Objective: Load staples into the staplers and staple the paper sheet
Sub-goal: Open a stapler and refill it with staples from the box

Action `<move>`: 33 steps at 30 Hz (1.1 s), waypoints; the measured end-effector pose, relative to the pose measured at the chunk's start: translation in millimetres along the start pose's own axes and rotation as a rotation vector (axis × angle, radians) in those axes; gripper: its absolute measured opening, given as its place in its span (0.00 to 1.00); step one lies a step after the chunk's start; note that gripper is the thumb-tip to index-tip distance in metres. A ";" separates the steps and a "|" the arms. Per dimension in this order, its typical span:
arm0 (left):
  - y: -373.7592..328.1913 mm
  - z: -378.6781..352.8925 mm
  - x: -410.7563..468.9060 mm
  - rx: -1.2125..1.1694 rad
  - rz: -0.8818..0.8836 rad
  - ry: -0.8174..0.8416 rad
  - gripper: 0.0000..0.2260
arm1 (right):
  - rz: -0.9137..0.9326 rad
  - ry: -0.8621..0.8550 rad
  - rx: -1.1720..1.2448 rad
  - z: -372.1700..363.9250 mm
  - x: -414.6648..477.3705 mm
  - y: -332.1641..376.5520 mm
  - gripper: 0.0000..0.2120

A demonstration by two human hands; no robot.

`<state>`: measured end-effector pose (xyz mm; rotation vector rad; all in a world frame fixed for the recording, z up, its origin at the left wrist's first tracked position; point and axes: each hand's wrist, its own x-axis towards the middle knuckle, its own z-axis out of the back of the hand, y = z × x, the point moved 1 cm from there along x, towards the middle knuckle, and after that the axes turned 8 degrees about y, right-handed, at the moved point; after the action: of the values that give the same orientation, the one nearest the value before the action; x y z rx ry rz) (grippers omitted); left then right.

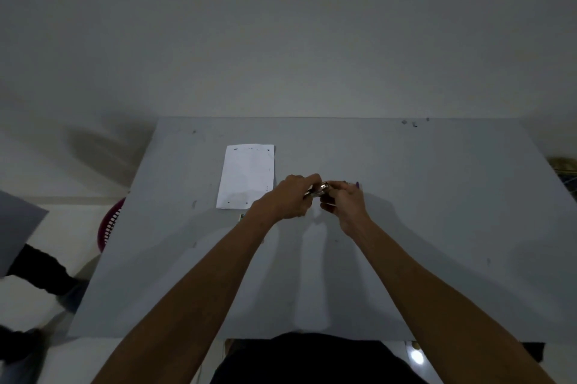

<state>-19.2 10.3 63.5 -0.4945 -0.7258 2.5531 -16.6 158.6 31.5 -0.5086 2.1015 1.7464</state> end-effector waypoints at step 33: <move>-0.1 11.6 -2.9 -0.494 0.128 0.081 0.07 | 0.466 0.065 -0.512 28.8 2.8 19.6 0.15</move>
<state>-21.9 4.3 73.5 -0.8178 -1.3412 2.4388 -27.4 190.1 41.9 -0.2070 1.9061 2.5908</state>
